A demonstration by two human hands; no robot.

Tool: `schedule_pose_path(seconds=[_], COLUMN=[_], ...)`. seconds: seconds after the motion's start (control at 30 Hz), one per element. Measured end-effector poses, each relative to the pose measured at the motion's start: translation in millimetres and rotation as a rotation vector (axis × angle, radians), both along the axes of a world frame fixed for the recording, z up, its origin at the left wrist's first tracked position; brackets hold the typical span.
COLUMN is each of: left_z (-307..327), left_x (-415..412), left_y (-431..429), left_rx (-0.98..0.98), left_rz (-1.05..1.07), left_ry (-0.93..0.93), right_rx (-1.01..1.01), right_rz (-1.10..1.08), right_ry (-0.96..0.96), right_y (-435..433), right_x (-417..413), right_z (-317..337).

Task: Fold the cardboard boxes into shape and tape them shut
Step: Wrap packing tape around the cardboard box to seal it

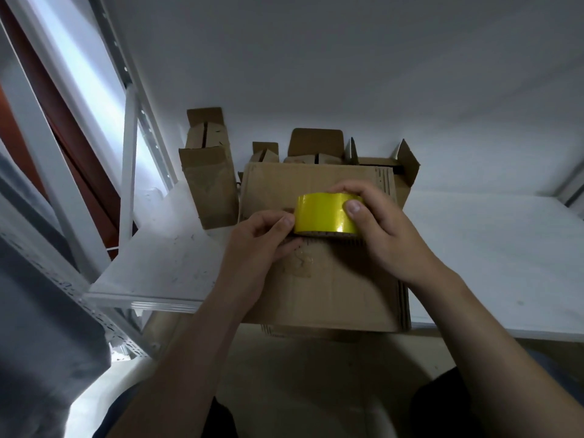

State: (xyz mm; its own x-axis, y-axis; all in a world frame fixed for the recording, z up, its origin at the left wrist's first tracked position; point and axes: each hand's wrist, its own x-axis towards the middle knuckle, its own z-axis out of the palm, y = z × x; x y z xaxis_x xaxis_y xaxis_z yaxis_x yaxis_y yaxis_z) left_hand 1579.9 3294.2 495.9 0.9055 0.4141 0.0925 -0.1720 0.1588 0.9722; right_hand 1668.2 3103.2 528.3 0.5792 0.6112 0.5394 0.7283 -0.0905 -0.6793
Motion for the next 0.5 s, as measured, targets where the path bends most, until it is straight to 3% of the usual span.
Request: schedule_pose_path(seconds=[0.27, 0.5], left_z=[10.0, 17.2], left_x=[1.5, -1.7], left_y=[1.7, -6.5], left_rx=[-0.007, 0.185], left_rz=[0.011, -0.033], left_ry=[0.059, 0.105], right_rx=[-0.14, -0.176], right_rz=[0.026, -0.005], right_ry=[-0.093, -0.14], right_y=[-2.5, -10.8], right_x=[6.3, 11.2], right_z=[1.6, -8.4])
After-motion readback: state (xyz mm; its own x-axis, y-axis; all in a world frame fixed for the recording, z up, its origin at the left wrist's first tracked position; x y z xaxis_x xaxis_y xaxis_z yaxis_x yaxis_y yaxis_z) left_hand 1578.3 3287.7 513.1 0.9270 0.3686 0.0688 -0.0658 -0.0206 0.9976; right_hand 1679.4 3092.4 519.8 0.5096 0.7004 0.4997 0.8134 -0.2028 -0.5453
